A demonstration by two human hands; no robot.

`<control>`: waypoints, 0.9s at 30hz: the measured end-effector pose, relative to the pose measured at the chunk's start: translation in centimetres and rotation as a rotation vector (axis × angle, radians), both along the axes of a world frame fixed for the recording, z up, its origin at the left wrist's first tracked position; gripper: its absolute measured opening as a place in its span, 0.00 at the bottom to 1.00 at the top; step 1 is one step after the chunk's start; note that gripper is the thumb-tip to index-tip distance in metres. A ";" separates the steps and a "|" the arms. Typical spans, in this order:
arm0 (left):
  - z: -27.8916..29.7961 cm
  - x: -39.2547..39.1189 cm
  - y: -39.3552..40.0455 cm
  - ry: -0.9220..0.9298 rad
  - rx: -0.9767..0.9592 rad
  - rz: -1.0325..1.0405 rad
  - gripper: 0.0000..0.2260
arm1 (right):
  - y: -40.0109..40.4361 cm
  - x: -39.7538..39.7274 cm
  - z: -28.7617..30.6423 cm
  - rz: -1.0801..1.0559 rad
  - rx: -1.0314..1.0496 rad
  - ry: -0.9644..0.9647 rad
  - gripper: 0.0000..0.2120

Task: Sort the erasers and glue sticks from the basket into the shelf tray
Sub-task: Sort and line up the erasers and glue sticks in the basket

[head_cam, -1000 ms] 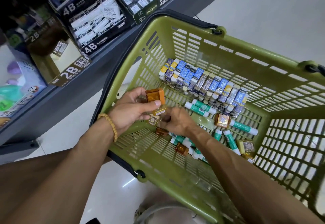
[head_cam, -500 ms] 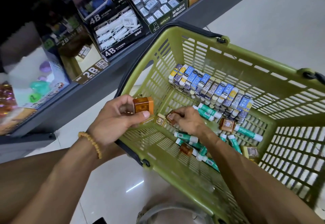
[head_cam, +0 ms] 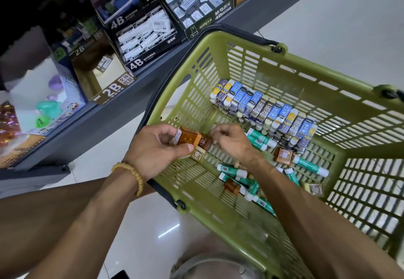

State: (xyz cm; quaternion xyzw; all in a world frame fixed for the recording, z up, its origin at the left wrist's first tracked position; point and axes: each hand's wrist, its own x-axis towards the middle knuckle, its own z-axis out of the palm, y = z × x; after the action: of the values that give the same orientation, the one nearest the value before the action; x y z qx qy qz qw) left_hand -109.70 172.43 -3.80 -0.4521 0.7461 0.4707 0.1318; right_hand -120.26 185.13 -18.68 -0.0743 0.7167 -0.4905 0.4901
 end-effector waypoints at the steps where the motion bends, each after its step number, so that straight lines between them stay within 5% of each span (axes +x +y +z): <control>1: -0.1 -0.1 0.0 -0.017 -0.002 0.005 0.13 | 0.7 -0.1 0.9 -0.025 -0.081 -0.091 0.05; 4: -0.2 -0.4 0.1 -0.046 -0.017 -0.007 0.10 | 2.0 -0.1 3.2 -0.028 -0.325 -0.318 0.10; 11: 0.1 -0.8 0.8 -0.073 -0.004 -0.095 0.15 | 2.2 0.2 4.7 0.063 -0.456 -0.333 0.08; 14: 0.0 -0.9 0.6 -0.077 -0.035 -0.113 0.14 | 3.1 -0.4 3.0 -0.031 -0.246 -0.328 0.10; 18: -0.5 -1.1 0.3 -0.074 -0.004 -0.065 0.20 | 3.7 -0.5 0.5 0.273 0.177 -0.011 0.04; 27: -1.3 -1.3 0.3 -0.065 -0.011 -0.081 0.14 | 0.5 1.0 -1.8 0.353 0.245 0.240 0.05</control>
State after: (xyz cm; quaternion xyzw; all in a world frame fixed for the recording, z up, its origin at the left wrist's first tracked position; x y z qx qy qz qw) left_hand -110.97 172.69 -5.14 -0.4374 0.7617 0.4459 0.1726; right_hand -119.24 185.68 -20.44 -0.1963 0.7998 -0.2942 0.4851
